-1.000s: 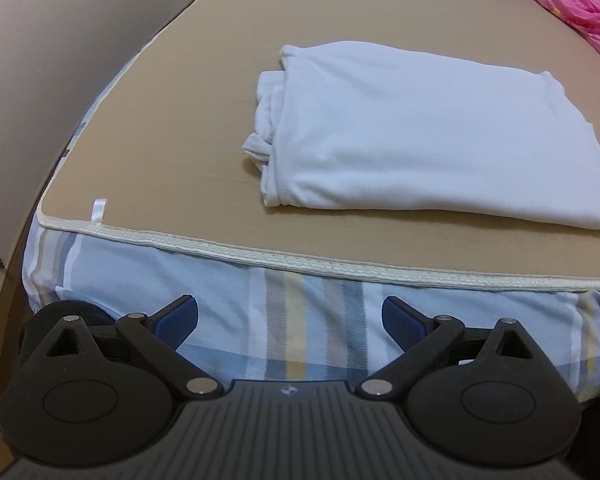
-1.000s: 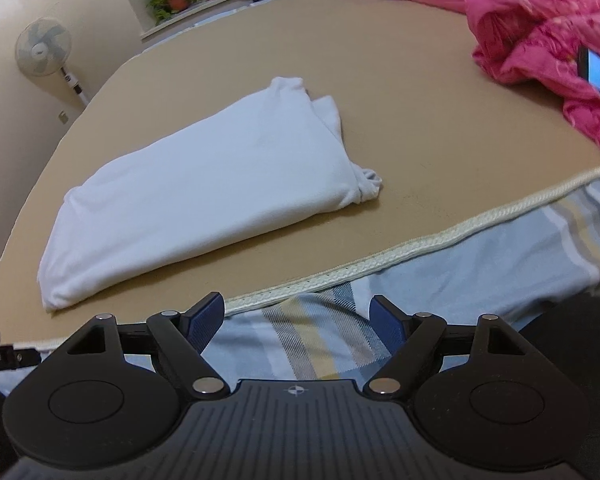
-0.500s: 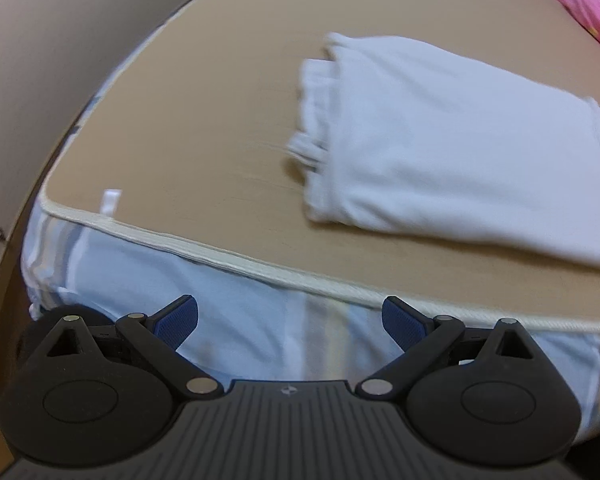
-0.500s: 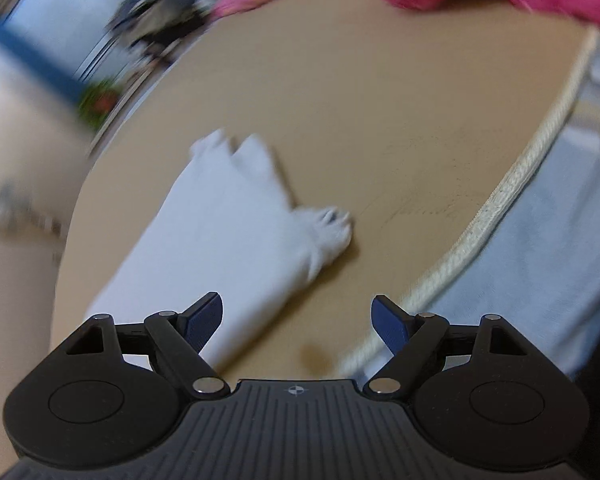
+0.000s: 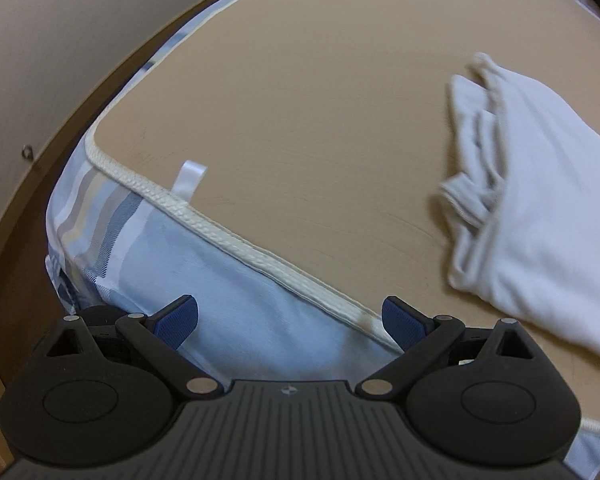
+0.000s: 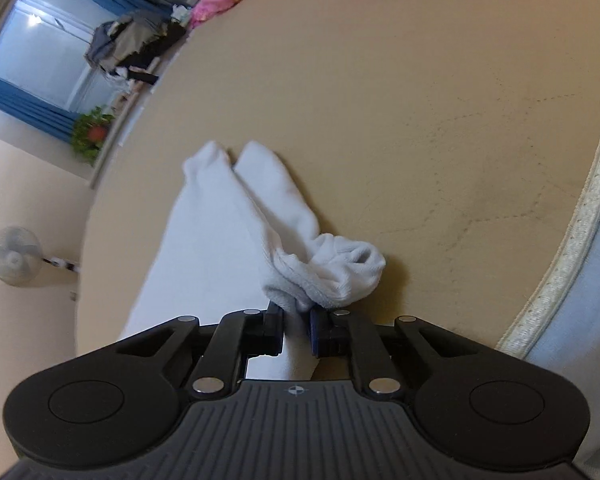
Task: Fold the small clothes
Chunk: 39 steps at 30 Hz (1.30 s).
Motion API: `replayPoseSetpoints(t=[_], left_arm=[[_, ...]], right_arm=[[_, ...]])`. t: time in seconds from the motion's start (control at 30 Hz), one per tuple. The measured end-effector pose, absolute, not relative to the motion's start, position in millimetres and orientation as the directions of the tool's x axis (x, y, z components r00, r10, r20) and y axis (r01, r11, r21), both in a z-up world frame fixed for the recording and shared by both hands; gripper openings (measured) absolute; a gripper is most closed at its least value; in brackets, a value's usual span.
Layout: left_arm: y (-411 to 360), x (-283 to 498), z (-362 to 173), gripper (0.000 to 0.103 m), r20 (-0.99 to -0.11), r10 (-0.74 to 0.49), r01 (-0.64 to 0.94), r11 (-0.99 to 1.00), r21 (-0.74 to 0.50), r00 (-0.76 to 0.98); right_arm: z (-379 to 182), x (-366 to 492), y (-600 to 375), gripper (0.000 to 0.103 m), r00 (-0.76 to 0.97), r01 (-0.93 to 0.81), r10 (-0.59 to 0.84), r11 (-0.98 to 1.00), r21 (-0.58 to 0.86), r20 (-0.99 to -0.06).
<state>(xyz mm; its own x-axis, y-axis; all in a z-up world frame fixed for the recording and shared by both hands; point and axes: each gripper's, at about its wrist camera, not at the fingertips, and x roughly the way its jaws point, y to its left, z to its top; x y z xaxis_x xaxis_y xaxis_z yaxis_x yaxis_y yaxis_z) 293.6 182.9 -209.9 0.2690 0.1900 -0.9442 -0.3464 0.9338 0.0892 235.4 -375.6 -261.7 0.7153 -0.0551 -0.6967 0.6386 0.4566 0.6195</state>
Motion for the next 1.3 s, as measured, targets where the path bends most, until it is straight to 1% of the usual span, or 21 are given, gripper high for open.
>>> replayPoseSetpoints(t=[0.1,0.23,0.3,0.33,0.37,0.43,0.5,0.6,0.63,0.67,0.73,0.77,0.8,0.83,0.9,1.03,1.1,1.17,1.2,1.23,1.3], left_arm=[[192.2,297.8,-212.4,0.1,-0.948,0.177,-0.364,0.929,0.072,0.264],[202.6,298.5,-211.9,0.1,-0.947,0.166,-0.376,0.925,0.053,0.274],[208.4,298.0,-211.7,0.1,-0.948,0.161,-0.384,0.922,0.046,0.274],[211.9,297.9,-211.6,0.1,-0.948,0.16,-0.388,0.921,0.043,0.274],[216.4,297.3,-211.4,0.1,-0.947,0.16,-0.395,0.918,0.04,0.277],[224.9,295.5,-211.6,0.1,-0.945,0.168,-0.411,0.911,0.04,0.279],[232.5,293.3,-211.6,0.1,-0.946,0.168,-0.427,0.904,0.035,0.277],[242.5,291.0,-213.8,0.1,-0.948,0.161,-0.441,0.897,0.025,0.274],[243.6,290.7,-214.9,0.1,-0.949,0.16,-0.439,0.898,0.026,0.271],[243.9,290.3,-216.3,0.1,-0.95,0.16,-0.435,0.9,0.029,0.267],[243.4,290.1,-217.8,0.1,-0.952,0.153,-0.428,0.903,0.025,0.266],[242.9,290.0,-218.7,0.1,-0.952,0.147,-0.426,0.905,0.02,0.267],[242.1,290.5,-219.3,0.1,-0.953,0.138,-0.421,0.907,0.012,0.269],[239.8,291.5,-218.5,0.1,-0.953,0.127,-0.415,0.91,0.001,0.275],[233.8,293.2,-215.4,0.1,-0.95,0.101,-0.399,0.917,-0.026,0.294],[216.9,296.5,-193.7,0.1,-0.928,0.022,-0.342,0.933,-0.115,0.371],[207.2,299.8,-181.0,0.1,-0.911,-0.055,-0.294,0.937,-0.189,0.409],[193.3,307.9,-169.4,0.101,-0.885,-0.163,-0.216,0.936,-0.28,0.437],[186.2,313.3,-166.9,0.102,-0.878,-0.197,-0.187,0.935,-0.303,0.437],[176.6,320.7,-165.9,0.102,-0.877,-0.211,-0.166,0.937,-0.307,0.431],[160.5,333.1,-170.1,0.102,-0.889,-0.183,-0.155,0.951,-0.269,0.42]], right_arm=[[-229.2,260.4,-353.9,0.01,0.693,0.605,-0.108,0.624,0.494,-0.712],[-162.1,307.9,-277.7,0.01,0.772,0.371,-0.149,0.895,0.248,-0.617],[-138.6,326.6,-219.2,0.01,0.819,0.209,-0.121,0.973,0.096,-0.561],[-132.3,332.3,-183.3,0.01,0.84,0.112,-0.094,0.994,0.002,-0.534],[-131.2,334.2,-151.4,0.01,0.853,0.015,-0.043,0.998,-0.059,-0.52],[-143.6,330.9,-87.3,0.01,0.844,-0.181,0.072,0.971,-0.157,-0.531],[-170.3,324.1,-39.0,0.01,0.799,-0.334,0.152,0.916,-0.22,-0.582],[-220.8,316.2,3.7,0.011,0.674,-0.5,0.222,0.839,-0.214,-0.704],[-233.3,313.7,9.0,0.012,0.666,-0.501,0.202,0.834,-0.231,-0.718],[-238.9,310.1,9.3,0.014,0.684,-0.492,0.195,0.835,-0.247,-0.703],[-235.1,308.2,2.5,0.024,0.675,-0.496,0.241,0.848,-0.187,-0.698],[-232.1,307.9,0.5,0.033,0.653,-0.507,0.27,0.85,-0.143,-0.708],[-227.0,307.2,-2.6,0.039,0.63,-0.529,0.314,0.843,-0.096,-0.71],[-222.9,305.9,-8.6,0.041,0.621,-0.551,0.352,0.832,-0.071,-0.701],[-220.1,299.2,-7.5,0.043,0.59,-0.609,0.399,0.79,-0.062,-0.702],[-218.9,286.7,-1.7,0.041,0.495,-0.674,0.41,0.737,-0.041,-0.766],[-207.1,280.0,-14.7,0.041,0.519,-0.642,0.392,0.765,-0.044,-0.76],[-194.0,275.5,-34.3,0.042,0.582,-0.582,0.361,0.811,-0.063,-0.728],[-189.2,273.8,-44.9,0.042,0.622,-0.537,0.328,0.84,-0.082,-0.711],[-187.4,275.2,-52.8,0.042,0.648,-0.505,0.3,0.857,-0.1,-0.7],[-189.5,279.2,-65.2,0.045,0.663,-0.465,0.249,0.876,-0.128,-0.706]])
